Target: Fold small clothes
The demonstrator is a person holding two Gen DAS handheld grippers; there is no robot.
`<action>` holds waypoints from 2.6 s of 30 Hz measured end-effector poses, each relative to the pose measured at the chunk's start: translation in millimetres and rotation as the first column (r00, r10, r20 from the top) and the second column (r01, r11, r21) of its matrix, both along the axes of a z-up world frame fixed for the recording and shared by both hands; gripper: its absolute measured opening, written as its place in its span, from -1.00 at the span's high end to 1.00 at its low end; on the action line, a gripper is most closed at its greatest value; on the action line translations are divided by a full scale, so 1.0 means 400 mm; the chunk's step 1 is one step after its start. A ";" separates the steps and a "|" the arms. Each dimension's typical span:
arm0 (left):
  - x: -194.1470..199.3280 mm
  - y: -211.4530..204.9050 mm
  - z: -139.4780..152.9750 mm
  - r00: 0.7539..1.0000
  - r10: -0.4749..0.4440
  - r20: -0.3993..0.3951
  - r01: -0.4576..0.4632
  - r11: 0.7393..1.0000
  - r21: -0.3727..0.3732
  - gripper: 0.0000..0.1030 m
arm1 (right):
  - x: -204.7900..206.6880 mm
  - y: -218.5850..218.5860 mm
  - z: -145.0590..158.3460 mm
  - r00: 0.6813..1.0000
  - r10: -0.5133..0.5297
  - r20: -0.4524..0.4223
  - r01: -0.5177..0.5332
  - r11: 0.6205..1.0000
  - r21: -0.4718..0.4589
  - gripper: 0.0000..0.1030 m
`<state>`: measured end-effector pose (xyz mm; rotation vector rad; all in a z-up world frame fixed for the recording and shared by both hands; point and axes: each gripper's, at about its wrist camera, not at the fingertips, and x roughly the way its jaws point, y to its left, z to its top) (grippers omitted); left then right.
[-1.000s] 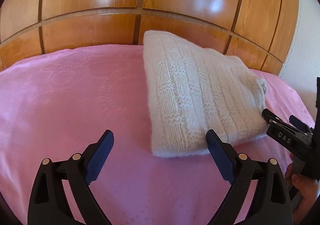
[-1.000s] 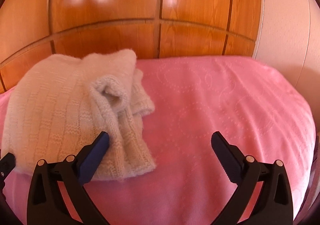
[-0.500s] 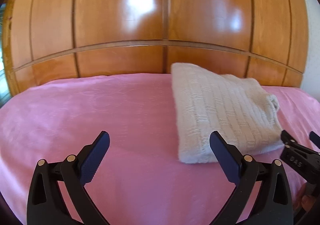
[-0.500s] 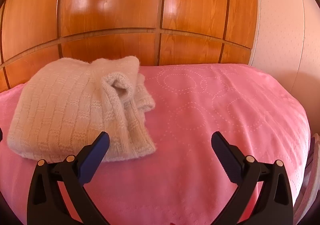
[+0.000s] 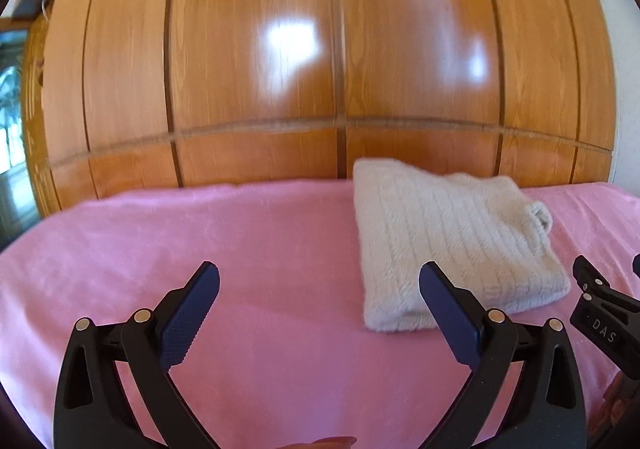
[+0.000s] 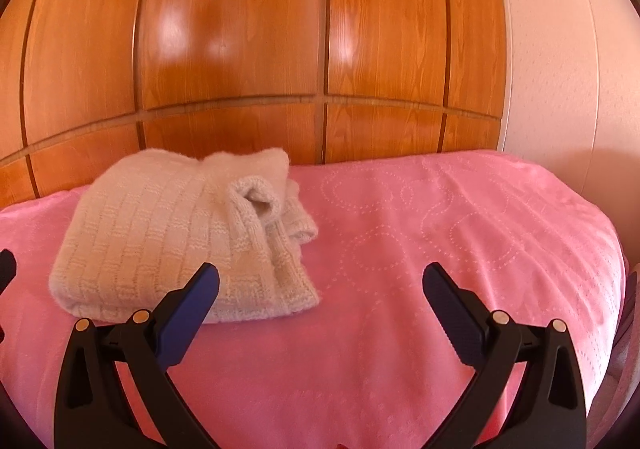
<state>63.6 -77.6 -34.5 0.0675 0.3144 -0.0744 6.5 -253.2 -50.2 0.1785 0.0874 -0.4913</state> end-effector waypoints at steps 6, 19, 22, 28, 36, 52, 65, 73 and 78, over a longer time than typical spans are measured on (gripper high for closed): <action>-0.002 -0.006 -0.002 0.998 -0.052 0.031 0.052 0.999 -0.007 -0.92 | -0.034 0.054 0.001 0.998 0.021 0.055 -0.016 0.996 -0.091 -0.96; -0.007 0.007 -0.007 0.999 -0.029 0.040 0.030 0.999 -0.031 -0.92 | -0.042 0.052 -0.001 0.998 0.020 0.061 -0.015 0.997 -0.069 -0.96; -0.008 0.002 -0.008 0.998 -0.031 0.047 0.032 0.999 -0.016 -0.92 | -0.045 0.046 -0.002 0.998 0.023 0.065 -0.019 0.998 -0.057 -0.96; -0.009 -0.001 -0.008 0.998 -0.030 0.047 0.031 0.999 -0.009 -0.92 | -0.046 0.043 -0.002 0.998 0.026 0.063 -0.023 0.998 -0.053 -0.96; -0.009 -0.001 -0.008 0.998 -0.031 0.047 0.031 0.999 -0.006 -0.92 | -0.046 0.038 -0.003 0.998 0.030 0.063 -0.027 0.999 -0.045 -0.96; -0.009 0.002 -0.009 0.999 -0.032 0.034 0.032 0.999 -0.008 -0.92 | -0.042 0.032 -0.005 0.998 0.034 0.059 -0.032 0.999 -0.035 -0.96; -0.008 0.004 -0.008 0.999 -0.030 0.027 0.031 0.999 -0.010 -0.92 | -0.043 0.031 -0.008 0.998 0.035 0.059 -0.033 0.999 -0.032 -0.96; -0.007 0.007 -0.010 0.999 -0.035 0.029 0.035 0.999 -0.002 -0.92 | -0.039 0.027 -0.008 0.998 0.037 0.055 -0.036 0.999 -0.029 -0.96; 0.000 0.011 -0.011 0.999 -0.036 0.025 0.036 0.999 0.002 -0.92 | -0.039 0.028 -0.009 0.998 0.037 0.055 -0.036 0.999 -0.028 -0.96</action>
